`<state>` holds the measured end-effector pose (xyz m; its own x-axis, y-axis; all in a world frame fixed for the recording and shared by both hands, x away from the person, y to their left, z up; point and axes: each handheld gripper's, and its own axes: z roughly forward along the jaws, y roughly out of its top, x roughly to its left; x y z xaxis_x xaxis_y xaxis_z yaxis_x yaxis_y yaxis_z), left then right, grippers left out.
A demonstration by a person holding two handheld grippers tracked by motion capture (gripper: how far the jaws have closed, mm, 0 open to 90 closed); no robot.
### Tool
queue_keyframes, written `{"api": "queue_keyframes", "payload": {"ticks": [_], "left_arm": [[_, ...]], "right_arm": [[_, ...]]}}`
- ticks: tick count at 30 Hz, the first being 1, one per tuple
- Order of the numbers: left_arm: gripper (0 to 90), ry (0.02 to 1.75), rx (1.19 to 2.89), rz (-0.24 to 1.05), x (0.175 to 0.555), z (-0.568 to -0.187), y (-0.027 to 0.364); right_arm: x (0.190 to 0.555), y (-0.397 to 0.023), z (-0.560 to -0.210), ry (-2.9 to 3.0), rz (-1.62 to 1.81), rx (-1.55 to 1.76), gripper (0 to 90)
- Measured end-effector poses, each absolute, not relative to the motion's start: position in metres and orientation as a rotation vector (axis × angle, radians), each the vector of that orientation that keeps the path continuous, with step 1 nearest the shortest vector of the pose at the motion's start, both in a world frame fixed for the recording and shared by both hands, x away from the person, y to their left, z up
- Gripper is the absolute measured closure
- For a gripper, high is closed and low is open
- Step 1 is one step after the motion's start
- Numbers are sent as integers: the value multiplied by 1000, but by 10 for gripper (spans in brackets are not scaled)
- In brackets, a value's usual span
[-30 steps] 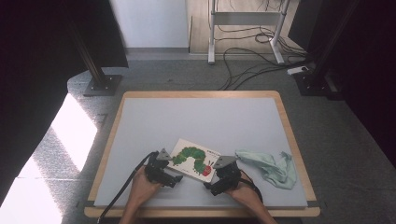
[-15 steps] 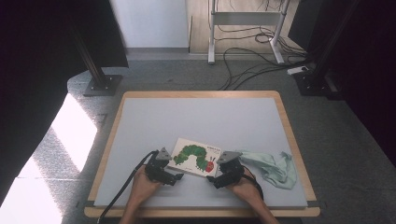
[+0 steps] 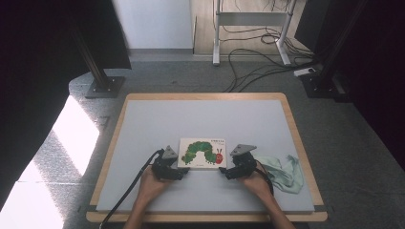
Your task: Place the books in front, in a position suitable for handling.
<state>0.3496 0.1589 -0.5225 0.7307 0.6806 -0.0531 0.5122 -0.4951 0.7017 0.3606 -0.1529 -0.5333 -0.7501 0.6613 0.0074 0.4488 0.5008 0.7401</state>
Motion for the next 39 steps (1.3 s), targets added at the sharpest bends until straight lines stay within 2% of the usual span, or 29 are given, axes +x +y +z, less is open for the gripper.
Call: {"api": "queue_keyframes", "payload": {"ticks": [3, 7, 12, 16, 22, 23, 27, 39], "left_arm": [[317, 883, 2208, 328, 353, -520, 154], [322, 878, 2239, 360, 360, -515, 145], [343, 875, 2292, 363, 358, -515, 146], [420, 880, 2273, 340, 353, -520, 154], [452, 871, 2256, 338, 359, -521, 156], [481, 877, 2236, 337, 363, -522, 155], [490, 876, 2255, 339, 371, -520, 150], [466, 882, 2247, 323, 377, -521, 143]], "right_arm": [[366, -155, -533, 2460, 1099, 948, 164], [372, -160, -533, 2450, 1112, 934, 245], [373, -159, -533, 2454, 1125, 912, 267], [373, -158, -532, 2469, 1133, 898, 304], [373, -155, -532, 2480, 1160, 874, 384], [373, -155, -532, 2476, 1160, 877, 387], [375, -156, -532, 2461, 1149, 893, 382], [383, -164, -532, 2453, 1144, 920, 383]]}}
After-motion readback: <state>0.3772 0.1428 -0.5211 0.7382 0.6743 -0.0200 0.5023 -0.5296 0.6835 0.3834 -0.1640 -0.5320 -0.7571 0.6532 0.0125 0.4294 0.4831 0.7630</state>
